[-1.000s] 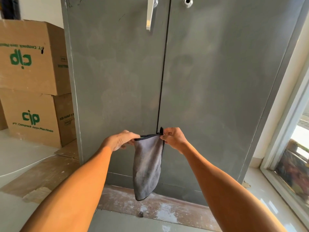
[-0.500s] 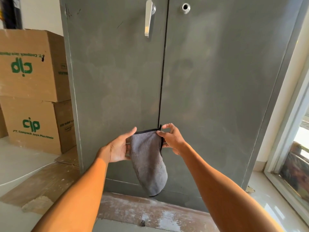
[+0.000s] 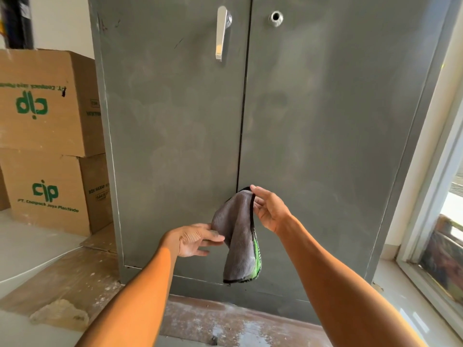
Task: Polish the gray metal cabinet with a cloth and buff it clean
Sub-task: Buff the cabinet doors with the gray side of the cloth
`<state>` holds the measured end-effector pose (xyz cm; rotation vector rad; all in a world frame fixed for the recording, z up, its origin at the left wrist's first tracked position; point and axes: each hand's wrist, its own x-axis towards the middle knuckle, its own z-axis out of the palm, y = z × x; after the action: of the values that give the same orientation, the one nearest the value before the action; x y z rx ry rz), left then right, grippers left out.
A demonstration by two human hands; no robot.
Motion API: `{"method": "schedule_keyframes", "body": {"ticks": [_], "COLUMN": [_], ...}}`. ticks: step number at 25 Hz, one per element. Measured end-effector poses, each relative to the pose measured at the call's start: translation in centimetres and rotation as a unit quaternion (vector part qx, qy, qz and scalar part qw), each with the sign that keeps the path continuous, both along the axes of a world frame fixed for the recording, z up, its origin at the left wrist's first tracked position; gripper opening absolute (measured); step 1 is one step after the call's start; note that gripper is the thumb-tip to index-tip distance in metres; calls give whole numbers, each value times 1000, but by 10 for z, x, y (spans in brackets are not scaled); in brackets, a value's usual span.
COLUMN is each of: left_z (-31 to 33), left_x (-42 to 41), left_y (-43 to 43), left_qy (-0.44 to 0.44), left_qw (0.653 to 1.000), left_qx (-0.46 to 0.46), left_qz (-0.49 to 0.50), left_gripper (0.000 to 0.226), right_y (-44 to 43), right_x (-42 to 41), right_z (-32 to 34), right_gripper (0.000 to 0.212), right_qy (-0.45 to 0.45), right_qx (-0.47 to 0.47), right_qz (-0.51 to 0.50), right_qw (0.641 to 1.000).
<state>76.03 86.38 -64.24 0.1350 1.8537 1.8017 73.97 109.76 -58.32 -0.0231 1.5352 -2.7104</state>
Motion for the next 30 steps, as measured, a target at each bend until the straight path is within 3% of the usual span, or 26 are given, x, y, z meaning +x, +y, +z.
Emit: {"method": "schedule_keyframes", "body": {"ticks": [2, 5, 9, 12, 16, 20, 23, 25, 30], "left_z": [-2, -4, -4, -2, 2, 0, -4, -9, -13], "left_x": [-2, -6, -8, -9, -9, -10, -8, -10, -16], "left_y": [0, -6, -9, -5, -6, -17, -19, -20, -24], "left_qy": [10, 14, 10, 20, 44, 59, 81, 102, 126], "left_qw": [1000, 998, 996, 995, 990, 987, 983, 978, 973], "left_qx": [-14, -4, 53, 57, 58, 17, -43, -66, -62], "left_qz": [23, 56, 78, 85, 117, 145, 158, 172, 184], "left_gripper": [18, 28, 26, 22, 18, 20, 26, 28, 26], "right_y": [4, 8, 13, 11, 8, 10, 10, 10, 12], "right_x": [1, 4, 2, 5, 5, 7, 8, 8, 2], "right_z": [0, -7, -26, -36, -42, -44, -47, -51, -57], "right_gripper": [47, 40, 49, 52, 74, 63, 56, 52, 36], "right_qy": [1, -27, -58, -85, -94, -100, -60, -39, -36], "right_qx": [18, 138, 269, 251, 251, 367, 546, 603, 549], "right_qz": [20, 21, -34, -14, 126, 195, 143, 106, 57], "right_qw": [1000, 990, 961, 964, 955, 904, 823, 790, 833]}}
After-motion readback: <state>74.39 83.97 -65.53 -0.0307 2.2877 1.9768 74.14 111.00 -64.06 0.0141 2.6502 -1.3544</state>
